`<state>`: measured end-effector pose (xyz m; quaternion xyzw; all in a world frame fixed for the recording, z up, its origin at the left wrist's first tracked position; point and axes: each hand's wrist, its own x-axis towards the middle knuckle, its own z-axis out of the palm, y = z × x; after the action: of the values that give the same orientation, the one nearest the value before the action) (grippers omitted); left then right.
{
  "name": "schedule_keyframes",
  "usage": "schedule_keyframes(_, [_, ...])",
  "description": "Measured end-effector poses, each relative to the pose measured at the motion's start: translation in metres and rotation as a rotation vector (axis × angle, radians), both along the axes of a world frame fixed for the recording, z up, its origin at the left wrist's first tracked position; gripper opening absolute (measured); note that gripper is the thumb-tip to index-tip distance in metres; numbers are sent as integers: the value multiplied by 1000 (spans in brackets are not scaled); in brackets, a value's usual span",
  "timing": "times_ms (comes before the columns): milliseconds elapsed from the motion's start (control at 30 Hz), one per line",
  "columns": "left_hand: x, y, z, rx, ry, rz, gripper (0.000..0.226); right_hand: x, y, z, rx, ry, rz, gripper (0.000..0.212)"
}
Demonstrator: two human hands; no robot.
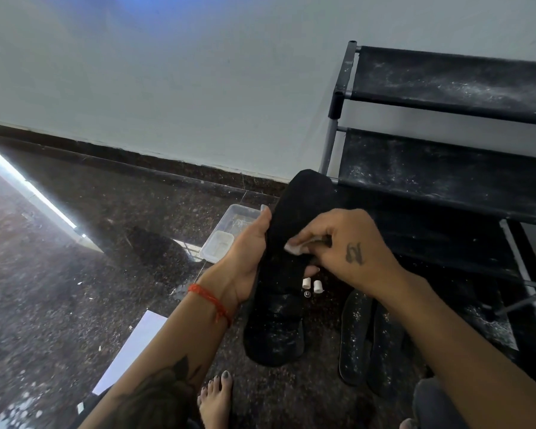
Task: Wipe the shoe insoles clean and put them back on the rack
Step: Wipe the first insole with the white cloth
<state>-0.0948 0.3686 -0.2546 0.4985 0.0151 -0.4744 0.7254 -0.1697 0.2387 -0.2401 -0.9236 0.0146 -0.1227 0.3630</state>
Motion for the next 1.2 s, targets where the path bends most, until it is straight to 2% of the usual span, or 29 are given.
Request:
schedule_keyframes(67, [-2,0,3,18,3,-4,69,3,-3,-2,-61,-128,-178,18])
schedule_keyframes(133, [-5,0,6,45,-22,-14,66,6,5,-2,51,-222,-255,16])
schedule_keyframes(200, [-8,-1,4,44,-70,-21,61,7,18,0,198,-228,-221,16])
schedule_keyframes(333, [-8,0,4,8,-88,-6,73,3,23,2,235,-132,-48,19])
schedule_keyframes(400, [-3,1,5,9,-41,7,74,0,15,5,149,-80,111,22])
schedule_keyframes(467, [-1,1,3,18,-41,13,73,-1,5,6,-88,-67,161,22])
schedule_keyframes(533, [-2,-1,4,22,-37,8,69,0,-4,3,-236,-96,53,18])
schedule_keyframes(600, [-3,-1,4,26,-25,8,69,1,-5,1,-184,-144,-123,17])
schedule_keyframes(667, [-2,0,0,42,-31,13,71,2,3,-2,-54,-176,-165,17])
schedule_keyframes(733, [-1,1,-3,75,-61,18,75,2,17,-4,39,-182,-62,15])
schedule_keyframes(833, [4,4,-3,117,-79,59,71,1,22,0,37,-134,155,9])
schedule_keyframes(933, [4,4,0,103,-92,67,65,-1,9,6,-94,-24,277,19])
schedule_keyframes(1000, [1,2,-1,76,-109,28,63,-1,-1,3,-149,-12,196,27])
schedule_keyframes(1133, [-4,0,-2,38,-154,-36,69,1,-1,-4,-87,-87,-112,21])
schedule_keyframes(1200, [0,1,-5,70,-148,8,64,3,9,-6,-27,-105,-53,21])
